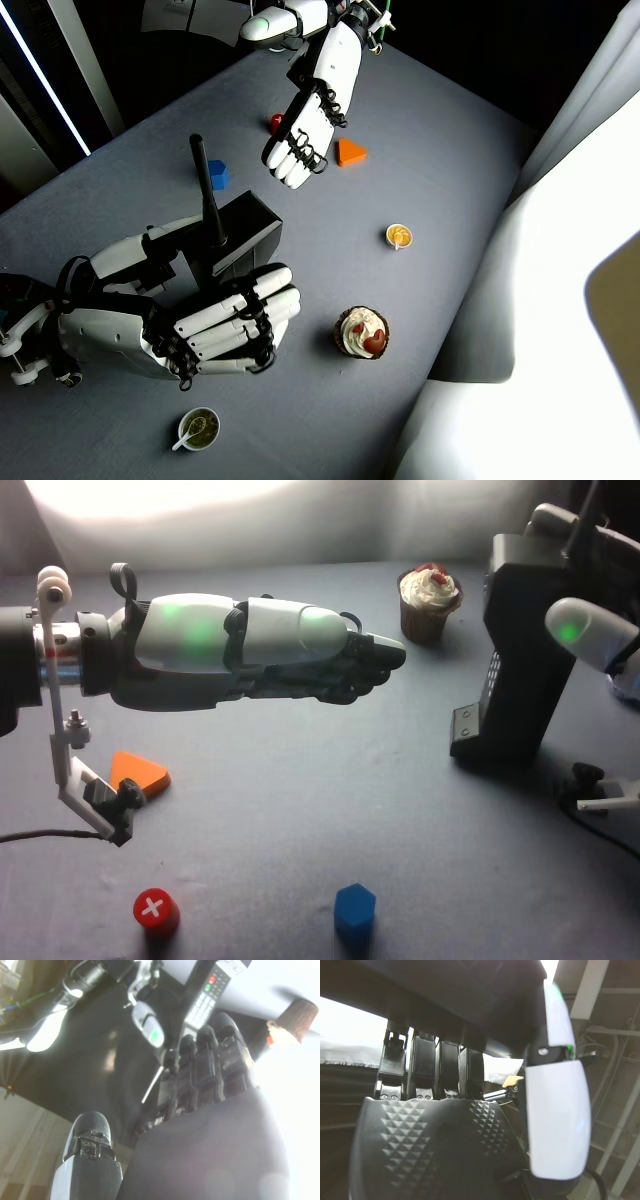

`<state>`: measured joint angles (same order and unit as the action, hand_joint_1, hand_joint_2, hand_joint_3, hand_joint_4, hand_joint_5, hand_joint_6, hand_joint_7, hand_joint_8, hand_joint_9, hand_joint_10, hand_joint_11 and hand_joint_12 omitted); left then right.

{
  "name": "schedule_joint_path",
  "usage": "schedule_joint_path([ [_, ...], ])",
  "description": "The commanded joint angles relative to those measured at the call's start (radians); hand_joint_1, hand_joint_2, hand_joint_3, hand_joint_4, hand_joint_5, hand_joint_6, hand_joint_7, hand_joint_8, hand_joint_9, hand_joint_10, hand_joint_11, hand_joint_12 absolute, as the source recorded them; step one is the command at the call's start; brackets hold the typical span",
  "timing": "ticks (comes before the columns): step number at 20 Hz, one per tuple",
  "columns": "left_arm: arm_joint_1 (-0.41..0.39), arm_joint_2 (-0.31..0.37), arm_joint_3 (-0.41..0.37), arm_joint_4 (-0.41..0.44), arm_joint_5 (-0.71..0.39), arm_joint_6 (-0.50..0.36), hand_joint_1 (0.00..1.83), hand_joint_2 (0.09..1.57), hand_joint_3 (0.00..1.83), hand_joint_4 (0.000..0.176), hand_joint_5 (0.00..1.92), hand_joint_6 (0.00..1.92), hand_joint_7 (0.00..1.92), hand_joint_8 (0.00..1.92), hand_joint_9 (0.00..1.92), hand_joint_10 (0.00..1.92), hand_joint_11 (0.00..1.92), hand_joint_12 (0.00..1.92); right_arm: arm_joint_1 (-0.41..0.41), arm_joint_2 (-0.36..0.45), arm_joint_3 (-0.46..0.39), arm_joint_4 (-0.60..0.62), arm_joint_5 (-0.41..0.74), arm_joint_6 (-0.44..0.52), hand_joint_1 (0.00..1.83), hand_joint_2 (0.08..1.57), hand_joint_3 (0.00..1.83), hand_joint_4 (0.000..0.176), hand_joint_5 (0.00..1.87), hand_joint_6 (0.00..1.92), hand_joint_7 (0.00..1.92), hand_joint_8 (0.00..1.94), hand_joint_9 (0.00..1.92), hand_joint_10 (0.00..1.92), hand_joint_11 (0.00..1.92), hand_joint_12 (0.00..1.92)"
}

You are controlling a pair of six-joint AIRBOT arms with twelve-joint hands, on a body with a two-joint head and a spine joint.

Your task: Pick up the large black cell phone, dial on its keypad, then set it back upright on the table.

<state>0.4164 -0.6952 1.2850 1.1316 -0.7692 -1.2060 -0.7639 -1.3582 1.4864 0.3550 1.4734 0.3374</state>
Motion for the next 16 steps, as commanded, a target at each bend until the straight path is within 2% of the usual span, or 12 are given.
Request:
schedule_joint_path([
  [1,-0.016,0.009,-0.003,-0.072,-0.067,-0.009,0.0,1.13,0.0,0.026,0.13,0.0,0.15,0.0,0.11,0.0,0.0,0.24,-0.003,0.015,0.007,0.003,0.126,0.014,0.75,1.01,0.0,0.008,0.43,0.0,0.39,0.0,0.32,0.0,0.0,0.83],
  [4,-0.015,0.009,-0.002,-0.073,-0.067,-0.009,0.0,1.13,0.0,0.026,0.14,0.0,0.15,0.0,0.11,0.0,0.0,0.24,-0.003,0.015,0.007,0.003,0.126,0.014,0.75,1.0,0.0,0.011,0.42,0.0,0.37,0.0,0.31,0.0,0.0,0.8],
  [5,-0.014,0.009,-0.002,-0.073,-0.067,-0.009,0.0,1.13,0.0,0.025,0.13,0.0,0.15,0.0,0.11,0.0,0.0,0.21,-0.003,0.015,0.007,0.003,0.126,0.014,0.6,1.0,0.0,0.043,0.21,0.0,0.23,0.0,0.17,0.0,0.0,0.47],
  [6,-0.014,0.009,-0.002,-0.073,-0.067,-0.009,0.0,1.14,0.0,0.026,0.14,0.0,0.15,0.0,0.11,0.0,0.0,0.22,-0.004,0.015,0.007,0.003,0.126,0.014,0.46,0.98,0.0,0.09,0.07,0.0,0.08,0.01,0.04,0.0,0.0,0.17],
  [8,-0.013,0.009,-0.003,-0.073,-0.067,-0.009,0.0,1.14,0.0,0.03,0.14,0.0,0.14,0.0,0.11,0.0,0.0,0.23,-0.005,0.015,0.007,0.003,0.126,0.014,0.33,0.92,0.0,0.122,0.0,0.0,0.0,0.0,0.0,0.0,0.0,0.0],
  [11,-0.013,0.009,-0.002,-0.073,-0.067,-0.009,0.0,1.14,0.0,0.023,0.13,0.0,0.14,0.0,0.1,0.0,0.0,0.2,-0.006,0.016,0.007,0.003,0.126,0.014,0.26,0.83,0.0,0.143,0.0,0.0,0.0,0.0,0.0,0.0,0.0,0.0],
  [13,-0.011,0.009,-0.002,-0.073,-0.067,-0.009,0.0,1.15,0.0,0.023,0.13,0.0,0.13,0.0,0.09,0.0,0.0,0.17,-0.007,0.02,0.006,0.003,0.126,0.014,0.15,0.84,0.0,0.156,0.0,0.0,0.0,0.0,0.0,0.0,0.0,0.0],
  [15,-0.008,0.009,-0.003,-0.073,-0.067,-0.009,0.0,1.15,0.0,0.024,0.11,0.0,0.12,0.0,0.08,0.0,0.0,0.16,-0.011,0.028,0.002,0.003,0.129,0.014,0.13,0.85,0.0,0.158,0.0,0.0,0.0,0.0,0.0,0.0,0.0,0.0],
  [16,-0.006,0.009,-0.005,-0.073,-0.067,-0.009,0.0,1.14,0.0,0.024,0.13,0.0,0.14,0.0,0.1,0.0,0.0,0.22,-0.017,0.034,-0.001,0.003,0.137,0.014,0.13,0.86,0.01,0.158,0.0,0.0,0.0,0.0,0.0,0.0,0.0,0.0],
])
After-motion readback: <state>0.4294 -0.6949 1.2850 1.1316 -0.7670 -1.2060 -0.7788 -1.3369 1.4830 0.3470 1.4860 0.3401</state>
